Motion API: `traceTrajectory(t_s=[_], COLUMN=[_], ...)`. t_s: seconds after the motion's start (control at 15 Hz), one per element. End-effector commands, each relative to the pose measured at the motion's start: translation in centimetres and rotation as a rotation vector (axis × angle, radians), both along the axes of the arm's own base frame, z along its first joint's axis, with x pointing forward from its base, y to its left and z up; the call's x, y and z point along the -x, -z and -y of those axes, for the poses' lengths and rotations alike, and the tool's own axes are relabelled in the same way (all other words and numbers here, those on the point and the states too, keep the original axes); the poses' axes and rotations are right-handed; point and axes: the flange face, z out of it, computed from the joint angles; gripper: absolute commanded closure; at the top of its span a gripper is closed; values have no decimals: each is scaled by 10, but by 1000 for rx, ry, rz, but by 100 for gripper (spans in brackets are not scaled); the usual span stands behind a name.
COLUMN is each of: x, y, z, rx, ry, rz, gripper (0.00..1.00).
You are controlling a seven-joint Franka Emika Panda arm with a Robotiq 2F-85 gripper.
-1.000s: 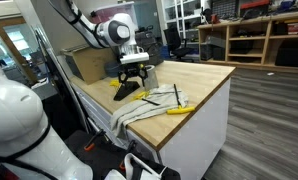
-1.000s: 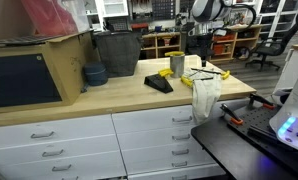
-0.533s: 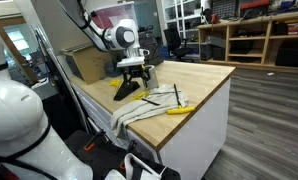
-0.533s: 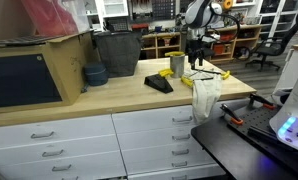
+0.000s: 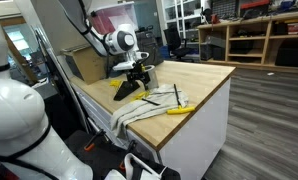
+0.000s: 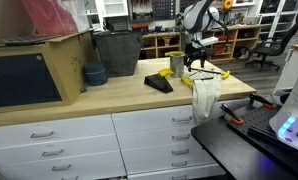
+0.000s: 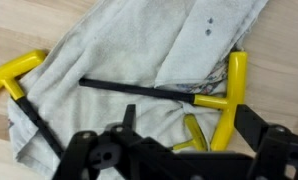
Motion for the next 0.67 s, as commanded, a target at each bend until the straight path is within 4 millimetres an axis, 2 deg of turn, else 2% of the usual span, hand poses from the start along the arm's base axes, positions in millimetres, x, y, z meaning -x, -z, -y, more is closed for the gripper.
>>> traceTrajectory(t_s=[0.0, 0.2, 0.4, 0.47, 0.6], x=[-16, -19, -12, -12, -10], y=[-7, -9, -13, -7, -7], z=[-18, -35, -50, -44, -50], rx=[121, 183, 123, 145, 128], ry=[83, 125, 136, 125, 131], rz=[65, 90, 58, 83, 75], gripper=[0, 0, 0, 0, 0])
